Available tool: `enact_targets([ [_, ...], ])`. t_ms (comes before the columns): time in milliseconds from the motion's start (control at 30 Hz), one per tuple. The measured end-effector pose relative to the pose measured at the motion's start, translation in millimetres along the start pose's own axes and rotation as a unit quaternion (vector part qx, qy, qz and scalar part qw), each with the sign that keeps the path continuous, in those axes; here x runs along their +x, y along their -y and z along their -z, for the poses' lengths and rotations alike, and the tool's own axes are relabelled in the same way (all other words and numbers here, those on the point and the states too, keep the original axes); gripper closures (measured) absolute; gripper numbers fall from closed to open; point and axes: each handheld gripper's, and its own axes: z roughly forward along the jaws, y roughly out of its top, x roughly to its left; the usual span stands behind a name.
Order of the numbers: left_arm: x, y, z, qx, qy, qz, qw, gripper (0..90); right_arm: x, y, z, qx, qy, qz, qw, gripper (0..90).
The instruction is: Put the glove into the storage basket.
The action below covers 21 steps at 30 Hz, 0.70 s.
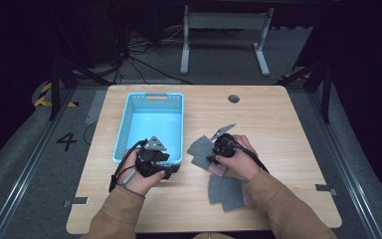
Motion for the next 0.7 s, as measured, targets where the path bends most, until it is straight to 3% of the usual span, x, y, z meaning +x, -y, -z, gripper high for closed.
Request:
enact_targets([
  [167,-0.5,-0.4,1.1,-0.003,-0.001,0.0,1.0,46.1,2.7,-1.4,-2.5,0.003,0.011,0.011,0.9999,59.5],
  [467,-0.7,-0.8,-1.5,0.001,0.0,-0.001,1.0,46.0,2.2,-7.6,-2.7,0.027,0.002,0.013,0.9995,78.7],
  [700,0.8,-1.4,-1.9,-0.001,0.001,-0.001,1.0,46.0,-0.2,-9.2,-1.5,0.028,-0.001,0.012,0.9995,83.9],
])
